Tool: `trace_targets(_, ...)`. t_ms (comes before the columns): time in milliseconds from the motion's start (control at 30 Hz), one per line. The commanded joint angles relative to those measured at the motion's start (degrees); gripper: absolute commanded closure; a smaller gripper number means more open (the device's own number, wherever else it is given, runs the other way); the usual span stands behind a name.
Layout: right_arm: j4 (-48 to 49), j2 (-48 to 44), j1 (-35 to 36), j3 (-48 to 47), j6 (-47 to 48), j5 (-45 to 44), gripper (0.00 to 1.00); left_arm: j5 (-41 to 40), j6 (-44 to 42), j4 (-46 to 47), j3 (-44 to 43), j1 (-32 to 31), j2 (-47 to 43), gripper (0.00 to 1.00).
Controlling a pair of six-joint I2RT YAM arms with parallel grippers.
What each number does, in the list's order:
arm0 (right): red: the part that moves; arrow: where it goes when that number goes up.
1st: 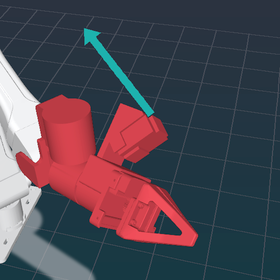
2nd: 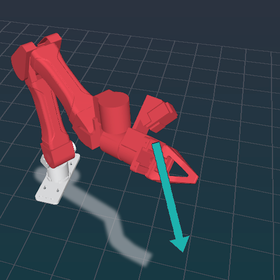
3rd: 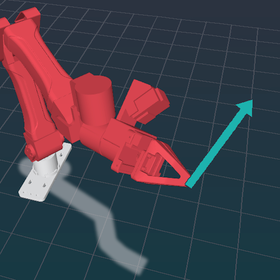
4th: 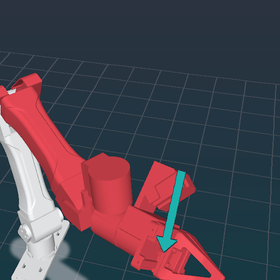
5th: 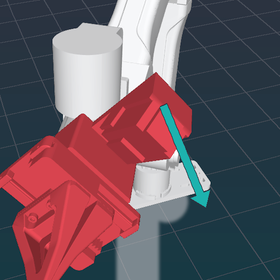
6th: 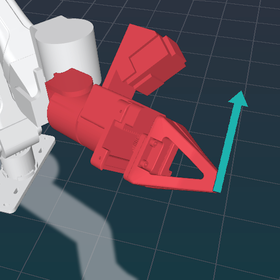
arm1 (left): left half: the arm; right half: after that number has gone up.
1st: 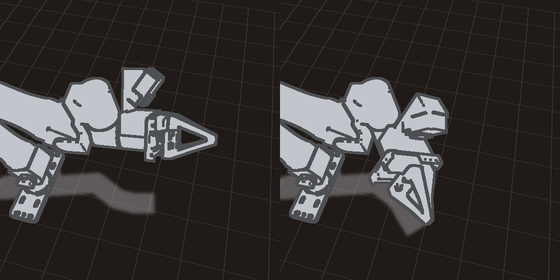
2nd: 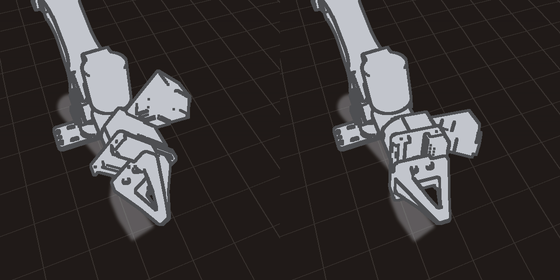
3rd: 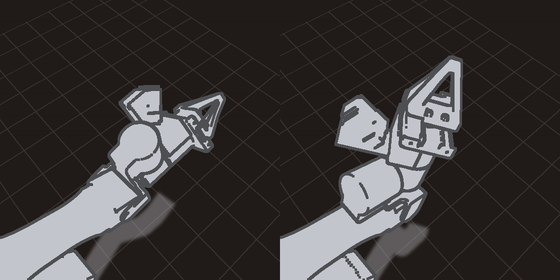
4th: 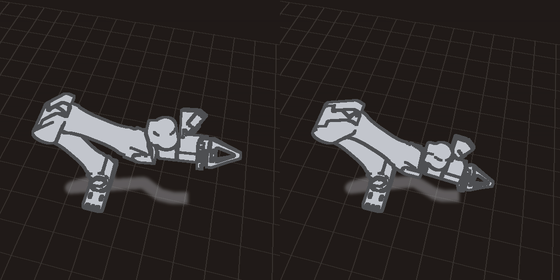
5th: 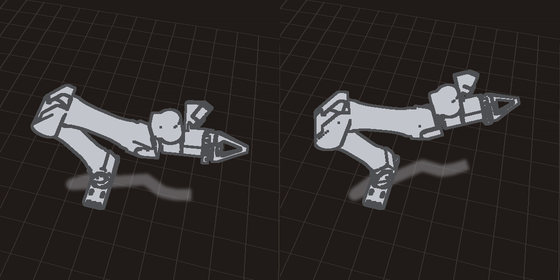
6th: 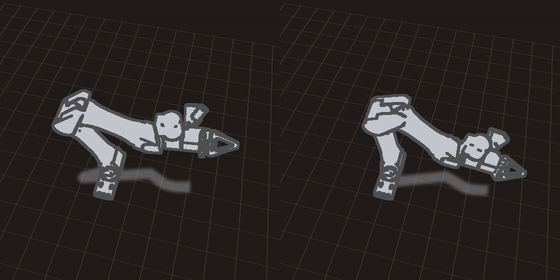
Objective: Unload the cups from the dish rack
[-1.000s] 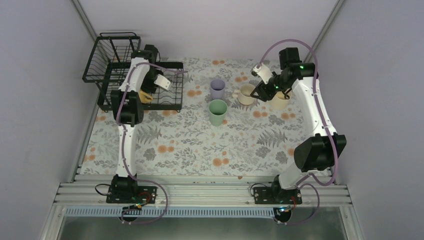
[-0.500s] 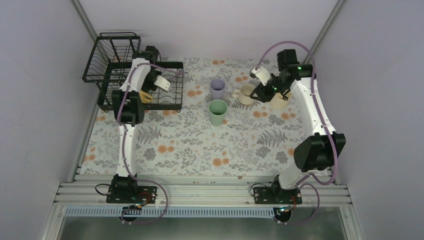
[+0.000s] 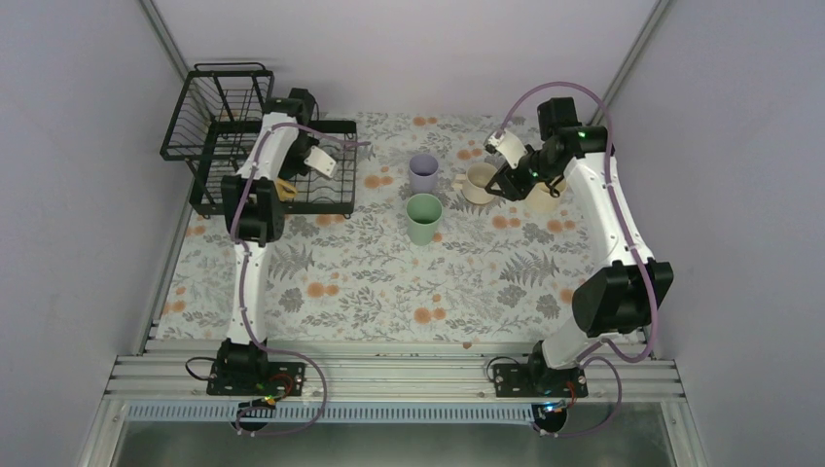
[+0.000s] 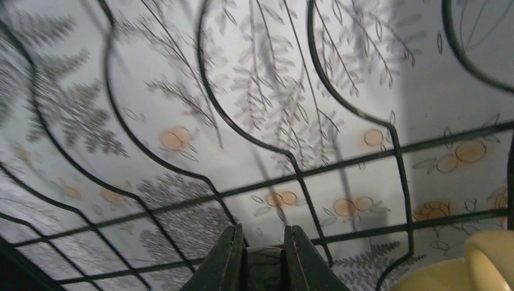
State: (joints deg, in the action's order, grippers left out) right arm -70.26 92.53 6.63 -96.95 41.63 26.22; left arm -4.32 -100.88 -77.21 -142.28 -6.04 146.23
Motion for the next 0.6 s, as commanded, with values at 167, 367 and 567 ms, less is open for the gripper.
trace_targets(167,2.6,-2.9,0.6,0.6,-2.6,1.4,0.56,8.9,1.0,2.1,-5.2,-6.0,-7.5,0.98)
trace_targets(367,4.9,-3.9,0.6,1.9,-3.6,0.9,0.54,19.4,5.0,5.1,-5.0,-7.6,-16.2,0.98)
trace_targets(567,6.5,-4.3,0.6,2.7,-3.6,2.9,0.54,30.0,13.8,13.0,-0.4,-7.0,-25.7,0.97)
